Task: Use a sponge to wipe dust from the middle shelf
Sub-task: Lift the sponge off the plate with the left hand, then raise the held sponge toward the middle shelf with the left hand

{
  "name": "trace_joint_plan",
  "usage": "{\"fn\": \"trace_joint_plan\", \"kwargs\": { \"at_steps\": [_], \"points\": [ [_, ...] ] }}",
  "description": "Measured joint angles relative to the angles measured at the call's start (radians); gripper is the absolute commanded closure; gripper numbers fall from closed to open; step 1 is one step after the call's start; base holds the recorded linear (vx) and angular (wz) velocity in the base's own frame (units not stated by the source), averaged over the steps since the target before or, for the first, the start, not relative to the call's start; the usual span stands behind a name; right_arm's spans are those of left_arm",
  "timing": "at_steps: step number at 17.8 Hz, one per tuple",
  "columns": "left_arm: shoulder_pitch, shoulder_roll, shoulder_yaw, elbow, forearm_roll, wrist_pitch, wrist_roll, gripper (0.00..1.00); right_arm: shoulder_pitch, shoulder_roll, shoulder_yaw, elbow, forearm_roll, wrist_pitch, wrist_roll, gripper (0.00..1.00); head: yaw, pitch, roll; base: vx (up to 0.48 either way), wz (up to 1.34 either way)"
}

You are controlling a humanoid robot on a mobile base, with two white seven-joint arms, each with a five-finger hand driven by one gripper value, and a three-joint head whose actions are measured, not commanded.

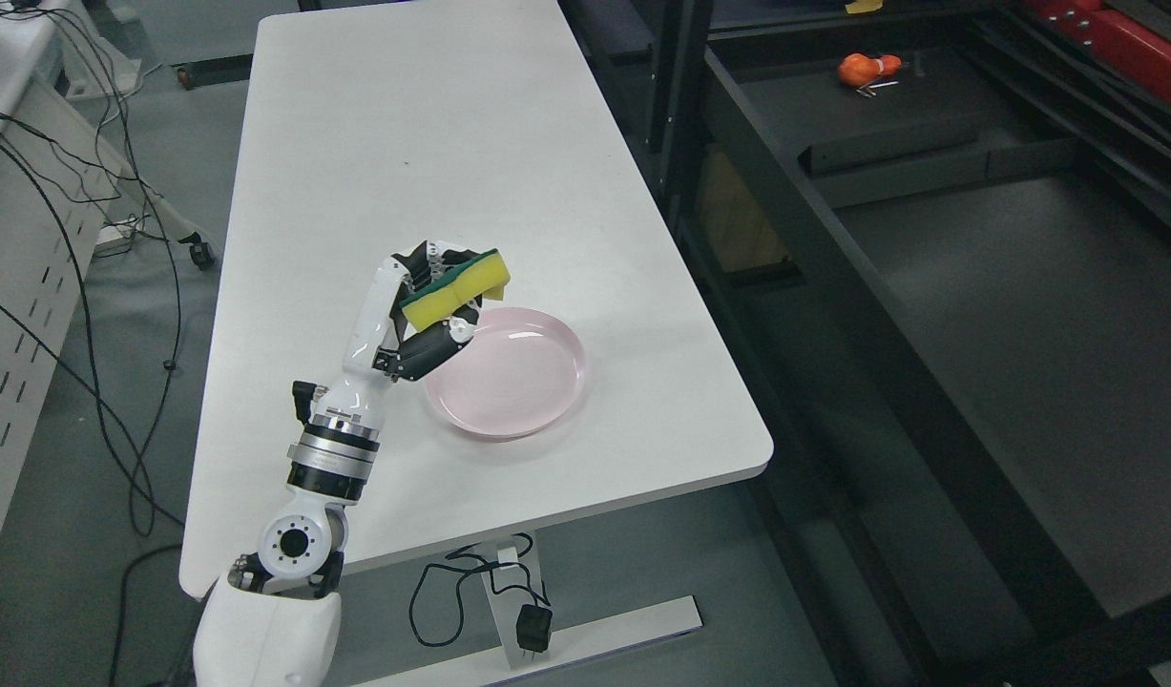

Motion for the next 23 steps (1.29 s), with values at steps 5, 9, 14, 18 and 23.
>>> {"fn": "trace_joint_plan", "kwargs": {
  "at_steps": [5, 9, 14, 18, 23],
  "points": [
    [0.097, -0.006, 0.043, -0.053, 0.091, -0.042, 0.090, 1.00, 0.000, 0.000, 0.000, 0.000, 0.000, 0.000, 0.000, 0.00, 0.0000, 0.000, 0.000, -0.143, -0.61],
    [0.152, -0.009, 0.050, -0.092, 0.118, -0.070, 0.098, 1.00, 0.000, 0.000, 0.000, 0.000, 0.000, 0.000, 0.000, 0.00, 0.0000, 0.000, 0.000, -0.156, -0.84],
    [0.244, -0.011, 0.054, -0.135, 0.132, -0.110, 0.098, 1.00, 0.000, 0.000, 0.000, 0.000, 0.000, 0.000, 0.000, 0.00, 0.0000, 0.000, 0.000, -0.199, -1.20],
    [0.304, -0.013, 0.057, -0.162, 0.137, -0.131, 0.098, 1.00, 0.001, 0.000, 0.000, 0.000, 0.000, 0.000, -0.002, 0.00, 0.0000, 0.000, 0.000, -0.230, -1.36],
    [0.355, -0.014, 0.059, -0.186, 0.139, -0.136, 0.098, 1.00, 0.001, 0.000, 0.000, 0.000, 0.000, 0.000, -0.005, 0.00, 0.0000, 0.000, 0.000, -0.153, -0.95]
  ]
}}
